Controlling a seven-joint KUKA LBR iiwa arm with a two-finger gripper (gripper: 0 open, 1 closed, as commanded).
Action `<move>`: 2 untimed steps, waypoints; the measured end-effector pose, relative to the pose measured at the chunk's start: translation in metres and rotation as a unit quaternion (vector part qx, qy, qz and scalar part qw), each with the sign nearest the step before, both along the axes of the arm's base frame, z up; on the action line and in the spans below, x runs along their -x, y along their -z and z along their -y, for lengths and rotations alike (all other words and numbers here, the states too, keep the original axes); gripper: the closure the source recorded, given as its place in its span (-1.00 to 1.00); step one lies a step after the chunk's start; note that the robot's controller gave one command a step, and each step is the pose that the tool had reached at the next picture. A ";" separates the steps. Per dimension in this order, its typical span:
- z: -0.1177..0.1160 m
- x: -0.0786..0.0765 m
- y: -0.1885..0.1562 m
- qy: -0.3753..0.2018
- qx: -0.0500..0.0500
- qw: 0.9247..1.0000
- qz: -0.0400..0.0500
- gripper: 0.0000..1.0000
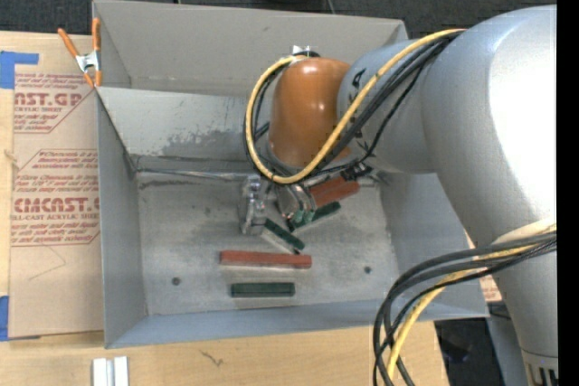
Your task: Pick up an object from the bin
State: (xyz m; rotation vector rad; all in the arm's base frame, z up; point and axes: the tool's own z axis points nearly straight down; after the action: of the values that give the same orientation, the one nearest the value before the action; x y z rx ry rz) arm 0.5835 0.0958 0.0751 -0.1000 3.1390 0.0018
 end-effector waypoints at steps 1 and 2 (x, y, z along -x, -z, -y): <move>0.015 0.014 -0.069 0.036 0.000 0.999 0.001 -1.00; 0.015 0.015 -0.069 0.036 0.000 0.999 0.000 -1.00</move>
Offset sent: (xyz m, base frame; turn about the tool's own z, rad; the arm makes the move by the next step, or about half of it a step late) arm 0.0000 0.0000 0.0000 0.0000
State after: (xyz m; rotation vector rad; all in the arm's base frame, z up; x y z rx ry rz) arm 0.5689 0.0806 0.1441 0.0123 3.1397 0.0018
